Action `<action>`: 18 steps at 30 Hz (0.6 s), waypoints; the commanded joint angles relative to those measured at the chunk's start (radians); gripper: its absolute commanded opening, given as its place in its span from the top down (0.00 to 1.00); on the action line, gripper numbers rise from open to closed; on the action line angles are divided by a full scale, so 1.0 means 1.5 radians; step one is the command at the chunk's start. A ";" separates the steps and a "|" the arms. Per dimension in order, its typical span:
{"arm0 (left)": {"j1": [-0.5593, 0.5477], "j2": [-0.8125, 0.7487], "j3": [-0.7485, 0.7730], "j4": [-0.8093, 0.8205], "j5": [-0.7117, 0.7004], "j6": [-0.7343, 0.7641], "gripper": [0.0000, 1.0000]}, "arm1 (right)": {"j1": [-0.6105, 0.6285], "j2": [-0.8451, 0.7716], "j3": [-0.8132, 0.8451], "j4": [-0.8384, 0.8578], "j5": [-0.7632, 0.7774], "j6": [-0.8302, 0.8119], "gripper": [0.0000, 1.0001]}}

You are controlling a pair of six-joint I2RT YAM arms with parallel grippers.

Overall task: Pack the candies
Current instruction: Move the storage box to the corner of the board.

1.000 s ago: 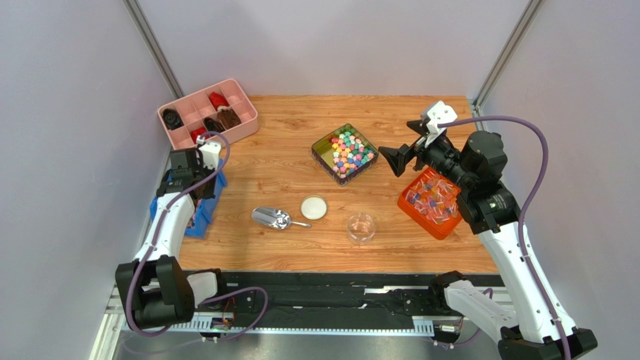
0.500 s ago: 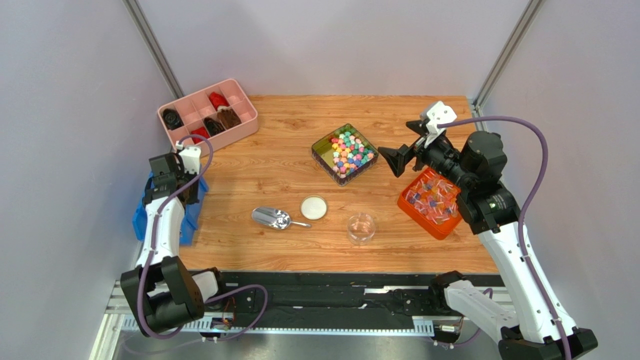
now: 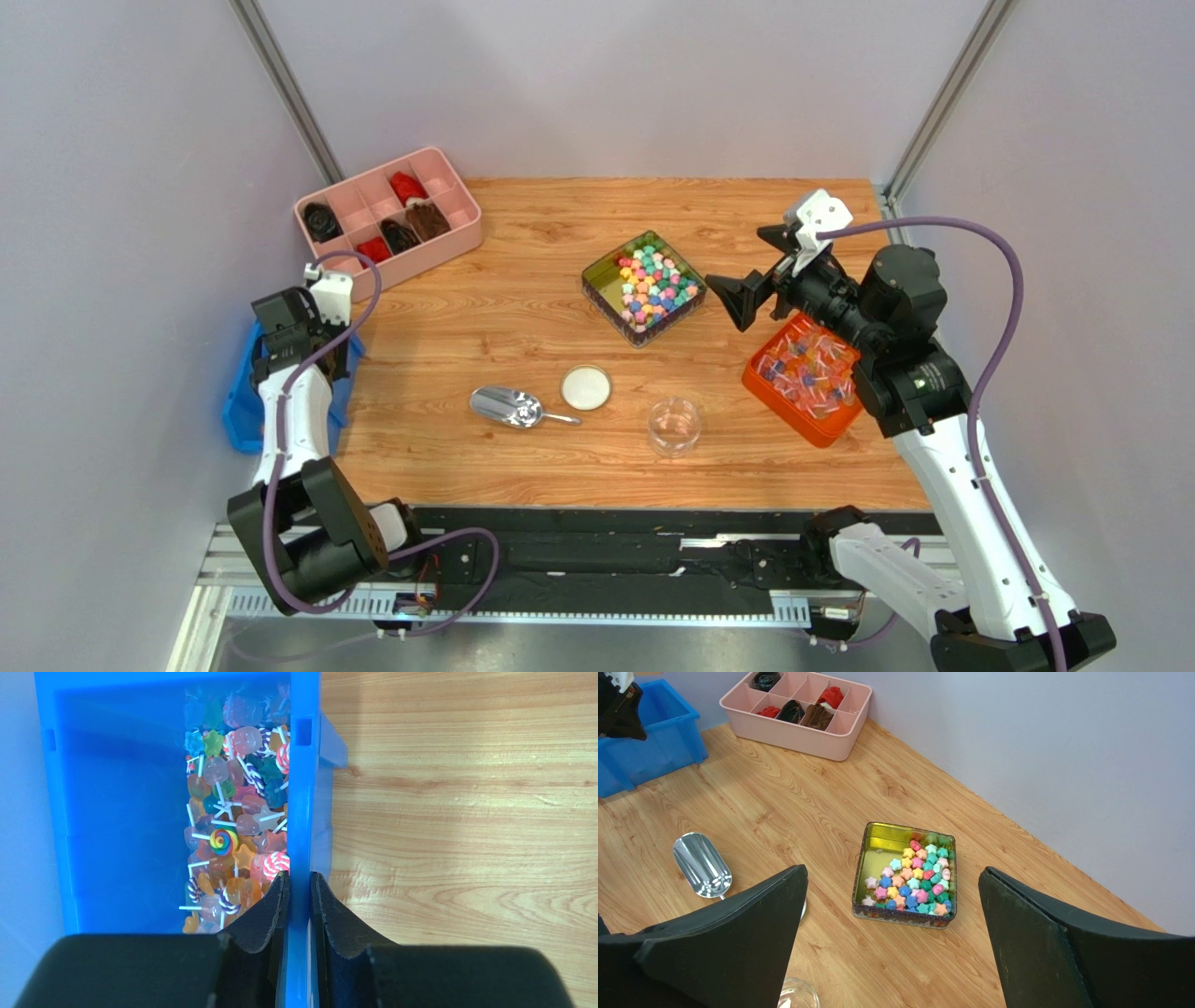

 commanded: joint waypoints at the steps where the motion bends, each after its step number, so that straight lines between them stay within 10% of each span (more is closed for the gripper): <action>1: 0.015 0.004 0.004 -0.019 0.001 0.035 0.93 | 0.003 -0.006 -0.001 0.027 -0.009 -0.007 0.03; 18: 0.017 -0.075 0.059 -0.095 0.081 0.007 0.24 | 0.003 -0.003 -0.003 0.028 -0.015 -0.007 0.02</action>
